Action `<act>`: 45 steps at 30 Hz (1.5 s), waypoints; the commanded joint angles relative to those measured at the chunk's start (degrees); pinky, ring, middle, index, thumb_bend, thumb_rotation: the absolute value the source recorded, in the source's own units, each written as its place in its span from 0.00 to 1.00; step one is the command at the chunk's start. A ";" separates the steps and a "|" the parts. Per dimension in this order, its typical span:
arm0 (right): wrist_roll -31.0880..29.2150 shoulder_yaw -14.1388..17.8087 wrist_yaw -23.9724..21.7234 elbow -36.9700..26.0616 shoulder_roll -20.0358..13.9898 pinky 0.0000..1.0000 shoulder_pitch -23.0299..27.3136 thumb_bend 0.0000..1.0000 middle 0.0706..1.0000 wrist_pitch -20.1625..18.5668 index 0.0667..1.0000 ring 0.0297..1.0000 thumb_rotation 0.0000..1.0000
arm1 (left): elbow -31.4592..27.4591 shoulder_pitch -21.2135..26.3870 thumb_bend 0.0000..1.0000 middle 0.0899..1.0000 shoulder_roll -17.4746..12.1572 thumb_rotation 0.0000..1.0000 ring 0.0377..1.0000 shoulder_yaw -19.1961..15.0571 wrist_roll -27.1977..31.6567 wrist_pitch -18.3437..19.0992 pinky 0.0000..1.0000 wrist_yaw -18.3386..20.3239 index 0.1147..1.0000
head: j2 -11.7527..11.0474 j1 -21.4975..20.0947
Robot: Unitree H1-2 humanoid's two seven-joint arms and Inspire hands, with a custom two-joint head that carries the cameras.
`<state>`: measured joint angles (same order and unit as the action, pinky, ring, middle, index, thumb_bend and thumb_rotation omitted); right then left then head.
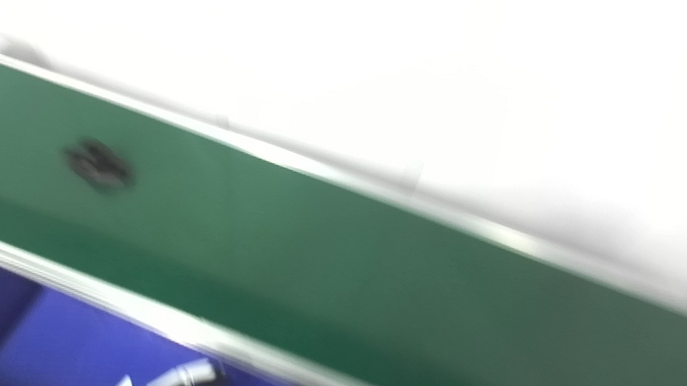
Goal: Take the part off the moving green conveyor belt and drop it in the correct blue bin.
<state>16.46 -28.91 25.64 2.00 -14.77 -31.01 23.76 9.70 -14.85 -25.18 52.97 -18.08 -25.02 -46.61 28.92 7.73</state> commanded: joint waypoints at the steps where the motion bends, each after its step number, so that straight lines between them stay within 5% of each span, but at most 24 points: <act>1: -1.26 -0.22 0.17 -0.92 -0.27 0.79 -0.36 0.73 0.95 3.16 0.98 0.89 0.45 | -0.13 1.76 0.67 0.81 -1.23 0.32 0.76 2.47 -1.54 -1.91 0.68 -5.99 0.75 | -0.18 0.42; 8: -1.79 0.41 -1.30 -1.52 -0.52 0.84 -0.42 0.71 0.97 3.16 1.00 0.92 0.41 | 1.81 5.76 0.67 0.80 -2.42 0.33 0.74 10.03 -3.68 -1.91 0.65 -15.57 0.73 | -0.53 0.34; 13: -0.24 0.88 -0.90 -1.19 -0.25 0.87 -0.42 0.72 0.97 3.16 1.00 0.94 0.44 | 1.94 7.30 0.67 0.79 -3.29 0.32 0.74 13.13 -2.94 -1.91 0.65 -18.01 0.72 | -0.81 0.36; 23: -0.85 0.11 -0.01 -3.25 0.05 0.77 -0.32 0.72 0.93 3.16 0.99 0.87 0.43 | 1.51 7.98 0.67 0.79 -4.41 0.33 0.73 14.28 -2.48 -1.91 0.64 -18.00 0.72 | 0.05 -1.97; 32: -0.97 -0.86 0.91 -12.69 -0.19 0.73 1.72 0.75 0.90 3.15 0.96 0.85 0.43 | 0.65 8.58 0.67 0.78 -5.49 0.29 0.74 14.71 -1.85 -1.91 0.65 -16.95 0.71 | 0.47 -3.74; 45: 0.45 9.60 -9.19 -21.06 1.57 0.65 10.82 0.76 0.84 0.88 0.91 0.77 0.49 | 0.73 8.63 0.67 0.77 -5.10 0.27 0.74 14.25 -1.46 -1.91 0.65 -16.11 0.71 | 1.21 -6.32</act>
<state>16.48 -20.16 17.85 -16.61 -13.70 -20.63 24.01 11.10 -6.81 -29.98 67.46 -19.15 -25.27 -62.35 30.06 1.42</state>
